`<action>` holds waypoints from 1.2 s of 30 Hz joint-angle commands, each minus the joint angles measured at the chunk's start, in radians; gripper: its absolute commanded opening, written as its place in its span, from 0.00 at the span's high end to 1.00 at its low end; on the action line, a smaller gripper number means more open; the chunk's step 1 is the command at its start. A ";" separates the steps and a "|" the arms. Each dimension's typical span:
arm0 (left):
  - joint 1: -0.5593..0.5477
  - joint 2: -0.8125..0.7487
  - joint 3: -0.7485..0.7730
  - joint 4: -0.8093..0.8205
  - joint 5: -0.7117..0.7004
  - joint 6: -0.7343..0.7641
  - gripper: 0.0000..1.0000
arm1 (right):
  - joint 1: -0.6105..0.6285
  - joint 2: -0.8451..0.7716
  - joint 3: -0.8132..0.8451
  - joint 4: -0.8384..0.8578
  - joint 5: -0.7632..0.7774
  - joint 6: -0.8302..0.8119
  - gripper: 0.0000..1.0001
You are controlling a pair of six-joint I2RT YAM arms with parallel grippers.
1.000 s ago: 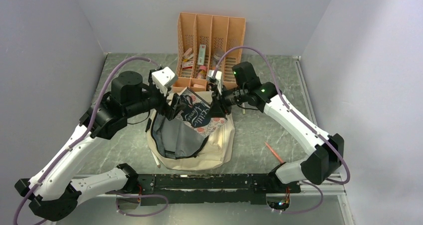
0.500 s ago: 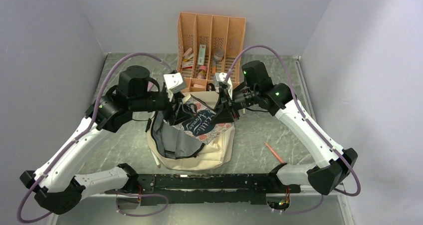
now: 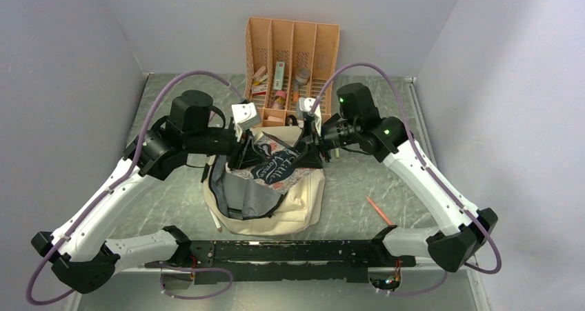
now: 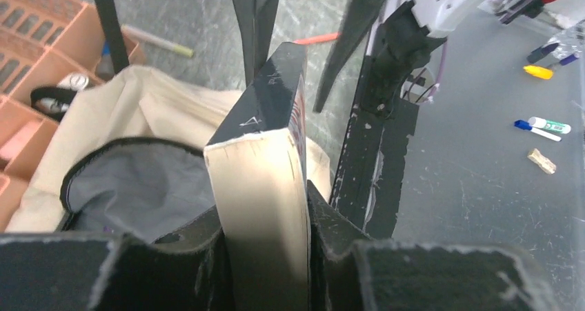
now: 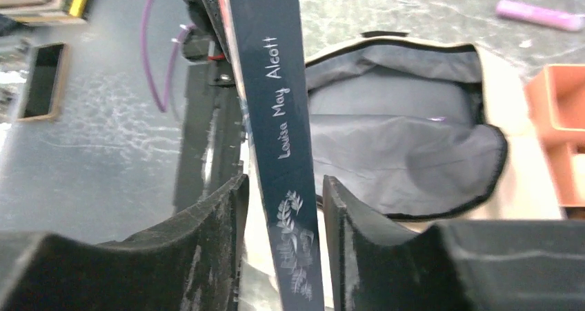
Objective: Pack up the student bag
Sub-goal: Pick up the book from the center of the board, then place the book in the student bag.
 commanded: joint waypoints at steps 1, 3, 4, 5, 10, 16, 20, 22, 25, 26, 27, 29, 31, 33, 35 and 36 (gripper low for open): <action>0.004 -0.024 -0.002 -0.021 -0.182 -0.026 0.95 | -0.004 -0.107 -0.080 0.208 0.130 0.131 0.43; 0.003 -0.038 -0.004 -0.006 -0.293 -0.046 0.95 | -0.004 -0.151 -0.141 0.276 0.230 0.182 0.32; 0.003 -0.049 -0.006 0.005 -0.345 -0.055 0.95 | -0.004 -0.171 -0.168 0.307 0.285 0.205 0.27; 0.003 -0.063 -0.012 0.023 -0.399 -0.073 0.95 | -0.004 -0.192 -0.194 0.337 0.331 0.226 0.25; 0.004 -0.108 -0.040 0.068 -0.696 -0.161 0.95 | -0.004 -0.268 -0.317 0.511 0.611 0.374 0.20; 0.004 -0.116 -0.053 0.007 -1.213 -0.353 0.95 | -0.002 -0.176 -0.368 0.646 0.794 0.614 0.21; 0.005 -0.104 -0.059 -0.127 -1.425 -0.503 0.95 | 0.109 -0.053 -0.323 0.652 0.937 0.755 0.23; 0.004 -0.118 -0.072 -0.153 -1.465 -0.539 0.95 | 0.213 0.028 -0.261 0.604 1.097 0.782 0.23; 0.005 -0.143 -0.082 -0.172 -1.516 -0.567 0.95 | 0.341 0.170 -0.134 0.470 1.278 0.837 0.24; 0.005 -0.150 -0.082 -0.181 -1.534 -0.574 0.95 | 0.374 0.223 -0.091 0.426 1.334 0.860 0.24; 0.004 -0.155 -0.082 -0.192 -1.557 -0.583 0.95 | 0.401 0.273 -0.052 0.389 1.366 0.883 0.25; 0.004 -0.161 -0.082 -0.215 -1.590 -0.602 0.95 | 0.439 0.384 0.020 0.305 1.421 0.967 0.24; 0.004 -0.165 -0.079 -0.247 -1.620 -0.638 0.95 | 0.465 0.467 0.092 0.231 1.454 1.027 0.22; 0.005 -0.176 -0.084 -0.275 -1.638 -0.663 0.95 | 0.482 0.537 0.138 0.178 1.486 1.070 0.18; 0.005 -0.198 -0.097 -0.274 -1.637 -0.670 0.95 | 0.495 0.600 0.175 0.138 1.509 1.092 0.16; 0.004 -0.214 -0.106 -0.265 -1.632 -0.667 0.95 | 0.502 0.626 0.193 0.122 1.517 1.100 0.14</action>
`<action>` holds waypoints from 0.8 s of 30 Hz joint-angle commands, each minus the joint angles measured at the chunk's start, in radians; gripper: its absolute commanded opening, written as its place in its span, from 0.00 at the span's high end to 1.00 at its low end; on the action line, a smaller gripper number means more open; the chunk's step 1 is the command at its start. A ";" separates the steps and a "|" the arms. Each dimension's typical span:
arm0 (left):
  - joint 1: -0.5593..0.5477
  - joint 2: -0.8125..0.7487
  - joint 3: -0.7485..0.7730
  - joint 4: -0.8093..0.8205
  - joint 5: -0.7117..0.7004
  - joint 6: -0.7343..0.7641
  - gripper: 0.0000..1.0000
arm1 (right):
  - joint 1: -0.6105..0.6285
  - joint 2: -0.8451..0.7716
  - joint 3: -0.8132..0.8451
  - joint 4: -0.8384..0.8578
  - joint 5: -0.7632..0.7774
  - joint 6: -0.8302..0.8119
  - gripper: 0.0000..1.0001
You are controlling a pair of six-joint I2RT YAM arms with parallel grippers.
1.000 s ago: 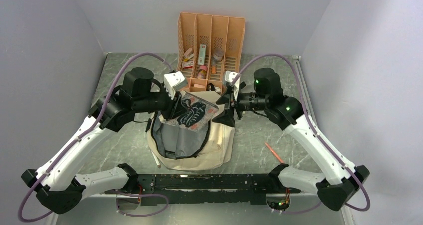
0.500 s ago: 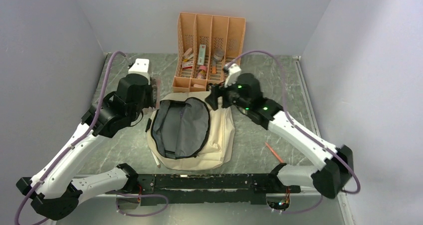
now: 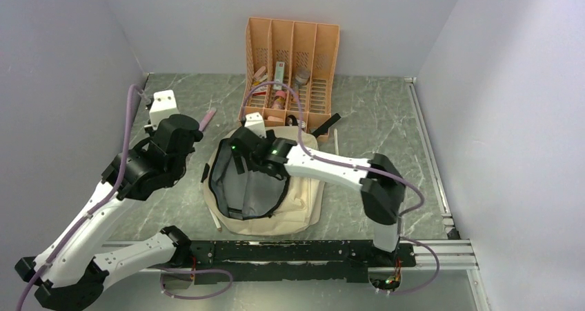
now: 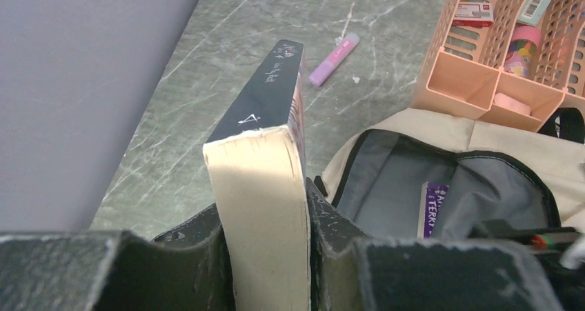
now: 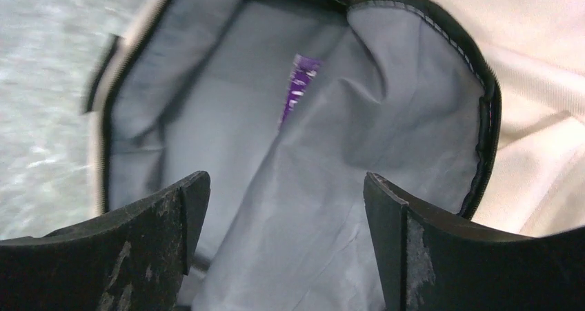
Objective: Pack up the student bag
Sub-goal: Place the book in the student bag.
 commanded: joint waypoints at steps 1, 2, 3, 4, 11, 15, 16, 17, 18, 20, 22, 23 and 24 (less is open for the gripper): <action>0.003 -0.063 -0.017 0.016 -0.082 -0.042 0.95 | 0.023 0.107 0.081 -0.171 0.137 0.113 0.13; 0.003 -0.072 -0.022 0.019 -0.076 -0.042 0.95 | 0.027 0.130 0.096 -0.182 0.142 0.117 0.12; 0.002 -0.078 -0.029 0.023 -0.073 -0.038 0.95 | 0.030 0.154 0.111 -0.192 0.144 0.117 0.12; 0.002 -0.084 -0.034 0.024 -0.070 -0.037 0.95 | 0.032 0.176 0.123 -0.200 0.144 0.120 0.12; 0.002 -0.094 -0.059 0.010 -0.051 -0.051 0.95 | 0.044 0.286 0.171 -0.202 0.142 0.108 0.11; 0.003 -0.098 -0.079 0.014 -0.024 -0.059 0.95 | 0.043 0.347 0.202 -0.254 0.185 0.106 0.23; 0.002 -0.097 -0.085 0.018 -0.014 -0.060 0.95 | 0.043 0.346 0.197 -0.257 0.196 0.105 0.30; 0.002 -0.097 -0.092 0.025 0.000 -0.062 0.95 | 0.042 0.336 0.181 -0.253 0.204 0.101 0.35; 0.002 -0.097 -0.100 0.030 0.017 -0.064 0.95 | 0.043 0.319 0.160 -0.236 0.207 0.094 0.38; 0.002 -0.100 -0.122 0.064 0.060 -0.065 0.95 | 0.042 0.260 0.094 -0.172 0.195 0.077 0.55; 0.002 -0.098 -0.147 0.097 0.114 -0.067 0.95 | 0.033 0.183 0.022 -0.095 0.163 0.068 0.71; 0.002 -0.096 -0.156 0.109 0.143 -0.075 0.95 | 0.023 0.146 -0.017 -0.053 0.134 0.062 0.77; 0.003 -0.093 -0.165 0.117 0.172 -0.085 0.95 | 0.012 0.107 -0.053 -0.014 0.100 0.058 0.83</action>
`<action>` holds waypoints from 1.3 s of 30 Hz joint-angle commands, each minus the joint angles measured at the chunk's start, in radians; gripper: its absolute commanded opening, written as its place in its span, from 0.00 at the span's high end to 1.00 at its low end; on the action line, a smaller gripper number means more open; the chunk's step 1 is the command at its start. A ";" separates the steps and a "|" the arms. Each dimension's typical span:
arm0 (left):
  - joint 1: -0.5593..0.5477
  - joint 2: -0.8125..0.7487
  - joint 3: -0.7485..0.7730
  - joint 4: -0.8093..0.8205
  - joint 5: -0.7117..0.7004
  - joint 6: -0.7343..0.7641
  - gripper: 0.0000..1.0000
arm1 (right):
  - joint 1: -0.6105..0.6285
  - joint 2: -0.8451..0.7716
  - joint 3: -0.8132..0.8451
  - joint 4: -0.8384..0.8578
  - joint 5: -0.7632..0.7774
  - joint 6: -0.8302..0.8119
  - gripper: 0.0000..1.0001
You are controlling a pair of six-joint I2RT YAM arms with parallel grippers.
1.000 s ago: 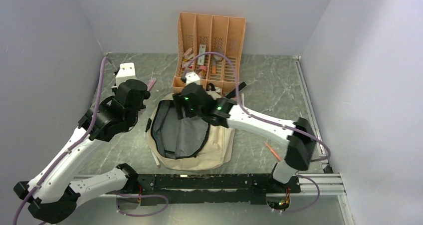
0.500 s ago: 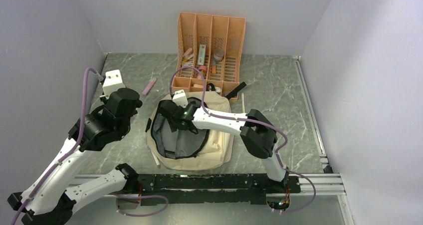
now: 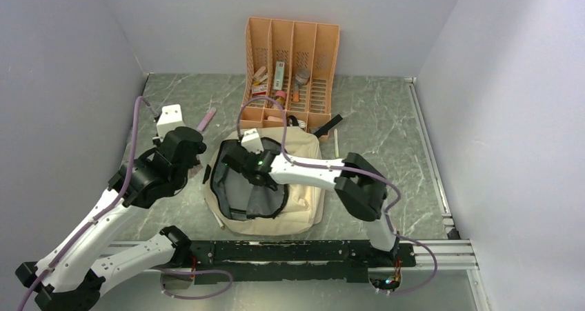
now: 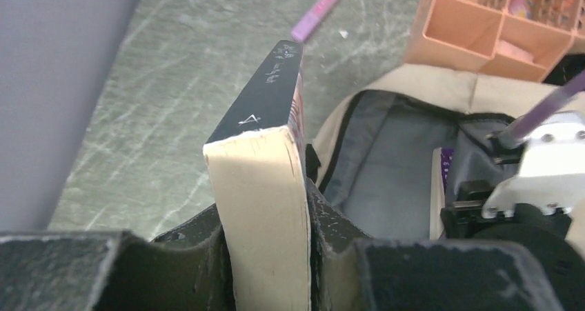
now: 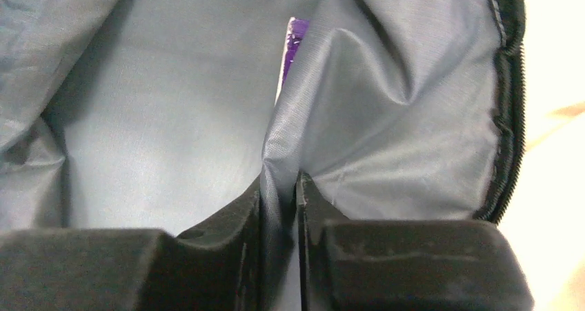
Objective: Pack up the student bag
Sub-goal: Place the book in the student bag.
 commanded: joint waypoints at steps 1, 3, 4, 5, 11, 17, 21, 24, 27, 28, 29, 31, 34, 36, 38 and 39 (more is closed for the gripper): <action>0.002 -0.005 -0.030 0.125 0.134 -0.038 0.95 | -0.050 -0.171 -0.152 0.151 -0.071 -0.021 0.89; 0.003 0.002 -0.045 0.155 0.208 -0.050 0.95 | -0.093 -0.245 -0.230 0.233 -0.164 -0.040 0.98; 0.002 0.005 -0.053 0.170 0.247 -0.059 0.95 | -0.120 -0.277 -0.270 0.276 -0.208 -0.054 1.00; 0.002 0.005 -0.063 0.189 0.299 -0.067 0.95 | -0.146 -0.309 -0.305 0.319 -0.252 -0.077 1.00; 0.002 0.007 -0.087 0.313 0.501 -0.117 0.95 | -0.237 -0.431 -0.377 0.409 -0.364 -0.265 1.00; 0.003 0.028 -0.090 0.379 0.569 -0.144 0.95 | -0.273 -0.437 -0.364 0.411 -0.475 -0.321 1.00; 0.004 0.028 -0.119 0.425 0.603 -0.164 0.95 | -0.276 -0.473 -0.396 0.445 -0.473 -0.298 1.00; 0.005 0.028 -0.158 0.466 0.624 -0.187 0.95 | -0.280 -0.520 -0.414 0.469 -0.474 -0.301 1.00; 0.014 0.033 -0.186 0.496 0.630 -0.208 0.95 | -0.279 -0.559 -0.430 0.492 -0.487 -0.307 1.00; 0.020 0.035 -0.194 0.505 0.635 -0.212 0.95 | -0.279 -0.572 -0.437 0.503 -0.494 -0.309 1.00; 0.028 0.038 -0.200 0.514 0.642 -0.214 0.95 | -0.279 -0.581 -0.443 0.512 -0.500 -0.310 1.00; 0.047 0.047 -0.211 0.535 0.672 -0.218 0.95 | -0.279 -0.597 -0.456 0.539 -0.513 -0.311 1.00; 0.084 0.061 -0.245 0.603 0.762 -0.224 0.95 | -0.279 -0.609 -0.469 0.571 -0.553 -0.317 1.00; 0.114 0.077 -0.272 0.668 0.838 -0.236 0.95 | -0.279 -0.608 -0.469 0.583 -0.562 -0.321 1.00; 0.143 0.092 -0.306 0.754 0.925 -0.255 0.95 | -0.279 -0.607 -0.467 0.591 -0.581 -0.325 1.00; 0.153 0.099 -0.326 0.799 0.961 -0.268 0.95 | -0.279 -0.607 -0.468 0.595 -0.584 -0.321 1.00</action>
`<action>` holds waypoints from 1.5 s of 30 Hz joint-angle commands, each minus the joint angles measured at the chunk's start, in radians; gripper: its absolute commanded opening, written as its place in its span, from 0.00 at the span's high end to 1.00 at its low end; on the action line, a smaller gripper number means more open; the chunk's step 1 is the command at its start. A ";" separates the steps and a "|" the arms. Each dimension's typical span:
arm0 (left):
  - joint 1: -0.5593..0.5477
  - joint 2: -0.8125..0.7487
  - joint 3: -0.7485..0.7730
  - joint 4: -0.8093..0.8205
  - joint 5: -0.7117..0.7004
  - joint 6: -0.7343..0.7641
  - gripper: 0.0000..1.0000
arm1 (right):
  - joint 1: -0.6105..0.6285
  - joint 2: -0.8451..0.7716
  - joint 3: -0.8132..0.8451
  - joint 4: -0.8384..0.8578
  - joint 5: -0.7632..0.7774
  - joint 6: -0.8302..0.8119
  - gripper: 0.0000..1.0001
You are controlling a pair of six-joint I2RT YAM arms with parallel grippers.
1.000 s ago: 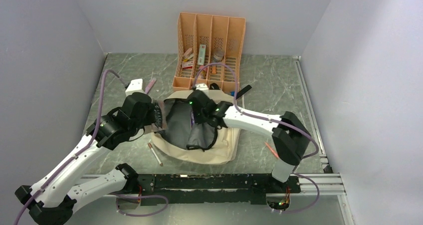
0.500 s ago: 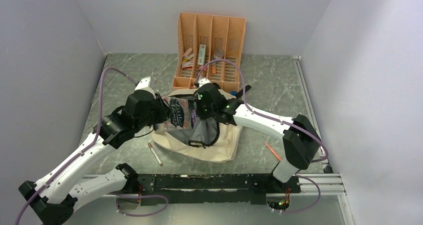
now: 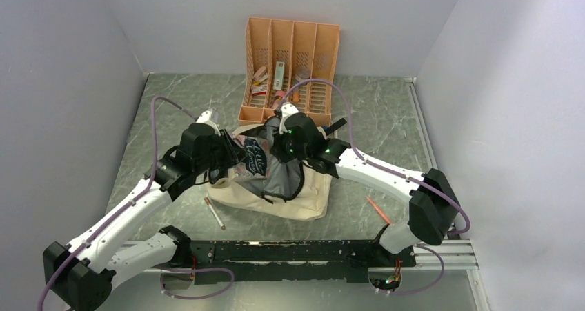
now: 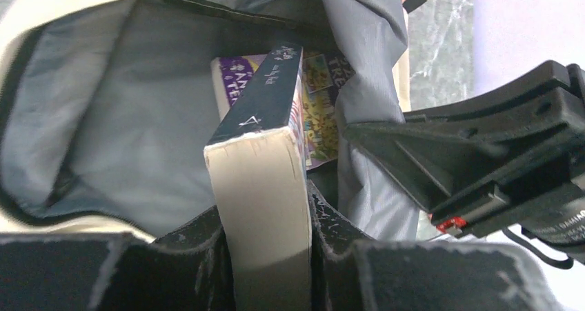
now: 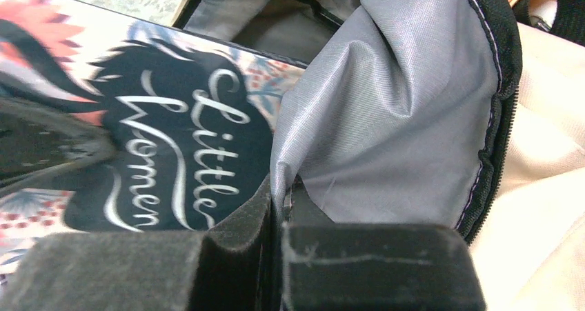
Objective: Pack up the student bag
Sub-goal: Place the book in the student bag.
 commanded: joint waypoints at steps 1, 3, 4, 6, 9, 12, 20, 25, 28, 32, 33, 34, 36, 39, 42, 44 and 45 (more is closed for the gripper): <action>0.050 0.020 -0.059 0.320 0.235 -0.074 0.95 | -0.004 -0.034 0.008 0.149 -0.058 -0.011 1.00; 0.056 0.033 -0.094 0.408 0.275 -0.102 0.95 | -0.004 -0.037 0.001 0.162 -0.060 -0.004 1.00; 0.057 0.039 -0.109 0.460 0.285 -0.114 0.95 | -0.006 -0.038 -0.003 0.168 -0.061 0.000 1.00; 0.057 0.057 -0.137 0.551 0.295 -0.134 0.95 | -0.004 -0.038 -0.010 0.177 -0.062 0.012 1.00; 0.058 0.094 -0.182 0.673 0.287 -0.160 0.95 | -0.004 -0.043 -0.031 0.204 -0.063 0.034 1.00; 0.057 0.143 -0.223 0.802 0.248 -0.184 0.95 | -0.004 -0.041 -0.039 0.220 -0.067 0.051 1.00; 0.024 0.366 -0.245 1.066 0.211 -0.203 0.95 | -0.004 -0.045 -0.057 0.247 -0.077 0.084 1.00; -0.049 0.484 -0.182 1.031 0.130 -0.125 0.95 | -0.005 -0.053 -0.064 0.236 -0.047 0.087 1.00; -0.052 0.531 -0.171 1.008 0.131 -0.110 0.86 | -0.005 -0.063 -0.067 0.221 -0.015 0.079 1.00; -0.052 0.537 -0.190 0.998 0.129 -0.087 0.59 | -0.007 -0.077 -0.078 0.209 0.021 0.069 1.00; -0.052 0.536 -0.190 0.990 0.130 -0.074 0.53 | -0.007 -0.077 -0.081 0.208 0.026 0.069 1.00; -0.052 0.535 -0.187 0.976 0.127 -0.064 0.47 | -0.009 -0.078 -0.084 0.207 0.029 0.070 1.00; -0.052 0.534 -0.184 0.953 0.121 -0.043 0.41 | -0.015 -0.077 -0.087 0.205 0.030 0.077 1.00; -0.052 0.532 -0.177 0.921 0.125 -0.013 0.37 | -0.023 -0.075 -0.094 0.211 0.023 0.081 1.00; -0.051 0.517 -0.169 0.876 0.122 0.014 0.32 | -0.026 -0.067 -0.094 0.210 0.012 0.078 1.00; -0.052 0.500 -0.160 0.830 0.109 0.033 0.28 | -0.028 -0.063 -0.095 0.207 0.011 0.075 1.00; -0.052 0.489 -0.152 0.800 0.098 0.044 0.25 | -0.027 -0.063 -0.096 0.208 0.011 0.075 1.00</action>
